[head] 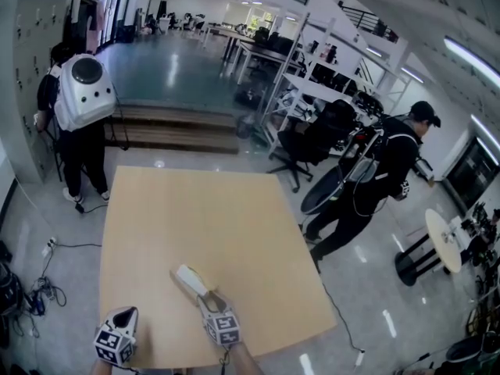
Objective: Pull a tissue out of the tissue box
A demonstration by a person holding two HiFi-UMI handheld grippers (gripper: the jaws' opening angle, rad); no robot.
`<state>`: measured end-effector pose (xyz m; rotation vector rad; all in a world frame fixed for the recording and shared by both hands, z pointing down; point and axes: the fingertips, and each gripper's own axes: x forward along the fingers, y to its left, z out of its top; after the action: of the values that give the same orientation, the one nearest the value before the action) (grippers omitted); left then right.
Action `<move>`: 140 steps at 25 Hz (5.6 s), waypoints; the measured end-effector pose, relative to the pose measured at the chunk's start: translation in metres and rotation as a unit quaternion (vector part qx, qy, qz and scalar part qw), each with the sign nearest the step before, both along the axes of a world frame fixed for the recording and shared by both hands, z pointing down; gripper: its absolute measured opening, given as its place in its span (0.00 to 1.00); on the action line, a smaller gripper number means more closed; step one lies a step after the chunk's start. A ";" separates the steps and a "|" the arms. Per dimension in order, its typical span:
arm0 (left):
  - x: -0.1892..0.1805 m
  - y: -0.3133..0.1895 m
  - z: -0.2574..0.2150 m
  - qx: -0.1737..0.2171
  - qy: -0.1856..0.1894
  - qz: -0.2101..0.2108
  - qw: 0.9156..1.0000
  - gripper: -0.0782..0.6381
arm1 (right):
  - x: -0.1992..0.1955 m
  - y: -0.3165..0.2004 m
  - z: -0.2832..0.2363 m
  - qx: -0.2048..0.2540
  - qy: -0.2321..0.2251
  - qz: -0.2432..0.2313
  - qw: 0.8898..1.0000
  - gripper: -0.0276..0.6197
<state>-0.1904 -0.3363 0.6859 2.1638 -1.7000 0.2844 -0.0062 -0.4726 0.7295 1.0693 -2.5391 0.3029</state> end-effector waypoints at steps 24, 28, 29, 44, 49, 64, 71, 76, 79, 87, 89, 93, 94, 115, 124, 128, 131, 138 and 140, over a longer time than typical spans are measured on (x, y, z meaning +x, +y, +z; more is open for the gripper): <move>-0.012 0.000 0.020 -0.019 -0.012 0.004 1.000 0.12 | -0.012 -0.027 0.047 -0.041 0.020 0.011 0.999 0.23; -0.010 -0.004 0.023 -0.019 -0.014 0.006 1.000 0.12 | -0.006 -0.036 0.046 -0.027 0.027 0.027 0.999 0.11; -0.010 -0.003 0.024 -0.019 -0.014 0.005 1.000 0.12 | -0.006 -0.036 0.047 -0.027 0.028 0.028 0.999 0.10; -0.006 -0.005 0.019 -0.014 -0.012 0.002 1.000 0.12 | 0.001 -0.038 0.037 -0.021 0.024 0.030 0.999 0.06; -0.005 -0.003 0.017 -0.009 -0.011 0.003 1.000 0.12 | 0.000 -0.035 0.030 -0.011 0.021 0.030 0.999 0.06; -0.006 -0.003 -0.001 0.015 -0.015 0.003 1.000 0.12 | 0.002 -0.033 -0.001 0.015 0.010 0.034 0.999 0.05; 0.003 0.000 -0.007 0.023 -0.015 0.012 1.000 0.12 | 0.009 -0.025 -0.014 0.024 -0.001 0.044 0.999 0.05; 0.002 0.004 -0.008 0.026 -0.015 0.011 0.999 0.12 | 0.015 -0.018 -0.024 0.033 -0.011 0.050 0.998 0.05; -0.001 0.008 -0.010 0.030 -0.016 0.011 0.999 0.12 | 0.018 -0.009 -0.030 0.037 -0.014 0.054 0.998 0.05; 0.002 0.019 -0.014 0.035 -0.017 0.016 0.999 0.12 | 0.033 0.014 -0.041 0.046 -0.022 0.071 0.996 0.05; 0.007 0.021 -0.015 0.037 -0.016 0.020 0.999 0.12 | 0.039 0.020 -0.047 0.053 -0.029 0.076 0.995 0.05; 0.009 0.027 -0.018 0.042 -0.017 0.027 0.999 0.12 | 0.044 0.033 -0.063 0.069 -0.035 0.084 0.994 0.06; 0.009 0.030 -0.020 0.043 -0.017 0.028 0.999 0.12 | 0.044 0.038 -0.067 0.072 -0.036 0.085 0.993 0.05; 0.034 0.070 -0.054 0.086 -0.009 0.041 0.995 0.12 | 0.081 0.138 -0.117 0.113 -0.078 0.112 0.984 0.05; 0.041 0.095 -0.061 0.098 -0.009 0.041 0.994 0.12 | 0.090 0.176 -0.117 0.118 -0.080 0.115 0.983 0.05; 0.042 0.110 -0.063 0.102 -0.009 0.042 0.994 0.12 | 0.089 0.195 -0.119 0.121 -0.081 0.115 0.983 0.05; 0.044 0.124 -0.065 0.103 -0.009 0.040 0.994 0.12 | 0.090 0.215 -0.121 0.122 -0.079 0.114 0.983 0.05; 0.047 0.153 -0.073 0.110 -0.009 0.038 0.993 0.12 | 0.091 0.253 -0.117 0.118 -0.082 0.118 0.983 0.05; 0.048 0.160 -0.073 0.110 -0.009 0.040 0.993 0.12 | 0.093 0.261 -0.119 0.118 -0.085 0.120 0.982 0.05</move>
<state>-0.1422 -0.1767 0.6131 2.3975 -1.7268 0.1428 0.0865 -0.2119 0.6104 1.5058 -2.6459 0.1636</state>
